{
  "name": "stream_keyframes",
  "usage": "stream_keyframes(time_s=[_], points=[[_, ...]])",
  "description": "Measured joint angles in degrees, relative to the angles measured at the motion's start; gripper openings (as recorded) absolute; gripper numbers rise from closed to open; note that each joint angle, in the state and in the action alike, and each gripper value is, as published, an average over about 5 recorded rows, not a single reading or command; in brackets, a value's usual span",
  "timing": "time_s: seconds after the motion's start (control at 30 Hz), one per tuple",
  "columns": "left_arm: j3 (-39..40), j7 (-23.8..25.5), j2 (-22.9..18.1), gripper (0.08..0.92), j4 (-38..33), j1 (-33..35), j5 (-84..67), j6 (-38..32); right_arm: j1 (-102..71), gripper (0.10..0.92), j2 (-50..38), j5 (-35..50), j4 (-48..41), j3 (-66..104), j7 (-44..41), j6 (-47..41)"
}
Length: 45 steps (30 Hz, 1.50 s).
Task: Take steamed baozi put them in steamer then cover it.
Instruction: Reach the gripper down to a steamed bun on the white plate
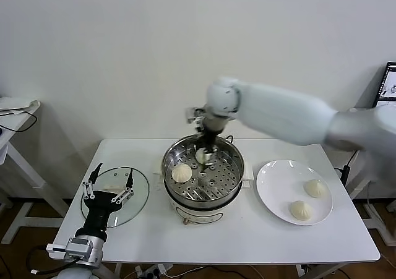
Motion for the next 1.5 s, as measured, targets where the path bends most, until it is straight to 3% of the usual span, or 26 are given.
stream_keyframes(time_s=[0.3,0.57,1.5], points=[[0.9,-0.1,-0.3,0.823,-1.2,0.9,0.9,-0.1,0.6,0.823,-16.6,-5.5,5.9,-1.6,-3.4,7.2],[1.5,-0.2,-0.7,0.823,-1.2,0.8,1.4,-0.3,-8.0,0.823,-25.2,-13.3,5.7,3.6,-4.0,12.0],[1.9,-0.3,-1.1,0.823,0.6,-0.2,1.9,-0.2,-36.8,0.823,-28.0,-29.4,-1.8,25.9,-5.0,18.3]])
